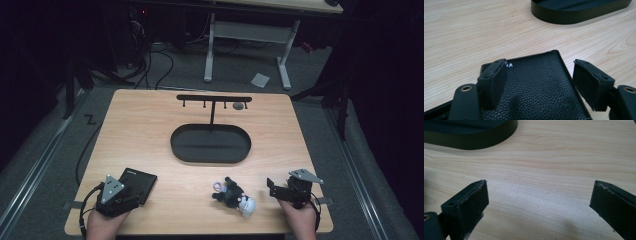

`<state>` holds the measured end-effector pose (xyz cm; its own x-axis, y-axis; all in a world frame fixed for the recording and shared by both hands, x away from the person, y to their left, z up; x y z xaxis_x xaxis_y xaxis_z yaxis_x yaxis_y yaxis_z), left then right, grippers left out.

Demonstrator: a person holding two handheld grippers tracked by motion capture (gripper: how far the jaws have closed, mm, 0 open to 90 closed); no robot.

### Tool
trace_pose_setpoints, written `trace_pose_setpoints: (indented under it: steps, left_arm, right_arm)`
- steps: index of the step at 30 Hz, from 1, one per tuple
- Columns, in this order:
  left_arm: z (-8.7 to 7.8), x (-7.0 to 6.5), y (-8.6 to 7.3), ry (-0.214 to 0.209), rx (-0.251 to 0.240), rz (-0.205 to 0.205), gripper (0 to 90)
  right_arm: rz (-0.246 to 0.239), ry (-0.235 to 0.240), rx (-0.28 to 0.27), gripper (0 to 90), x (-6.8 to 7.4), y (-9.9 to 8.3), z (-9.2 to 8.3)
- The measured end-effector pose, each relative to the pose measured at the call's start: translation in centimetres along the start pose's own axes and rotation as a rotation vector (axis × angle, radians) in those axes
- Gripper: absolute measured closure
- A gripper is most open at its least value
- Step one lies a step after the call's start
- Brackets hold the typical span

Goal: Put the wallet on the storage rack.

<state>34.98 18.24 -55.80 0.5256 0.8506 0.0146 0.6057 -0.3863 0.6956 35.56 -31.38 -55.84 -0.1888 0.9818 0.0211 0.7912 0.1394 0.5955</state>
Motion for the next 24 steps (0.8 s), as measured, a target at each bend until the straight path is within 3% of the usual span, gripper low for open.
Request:
trace_pose_setpoints:
  steps: [5,11,24]
  left_arm:
    - [0.2,-0.5,0.1,0.005,0.014,0.039,27.8]
    - [-0.2,0.1,0.0,-0.007,0.005,0.015,28.2]
    - [-0.4,0.1,0.0,-0.013,0.004,0.004,28.7]
  right_arm:
    - [0.019,0.026,0.010,0.8,-0.1,-0.4,-0.2]
    - [0.004,0.079,-0.022,0.0,0.9,-0.2,-0.6]
    - [-0.033,0.110,-0.026,0.5,2.1,-0.1,-0.3]
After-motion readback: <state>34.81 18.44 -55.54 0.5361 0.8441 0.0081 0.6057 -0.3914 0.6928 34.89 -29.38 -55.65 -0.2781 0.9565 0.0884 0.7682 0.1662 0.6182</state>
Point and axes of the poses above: each handheld gripper's, and its own axes: z roughly forward along the jaws, y roughly out of its top, x roughly to its left, the point moved 7 cm from there along z, roughly forward along the jaws, and after that the axes turned 15 degrees about x, right-handed, at the moved point
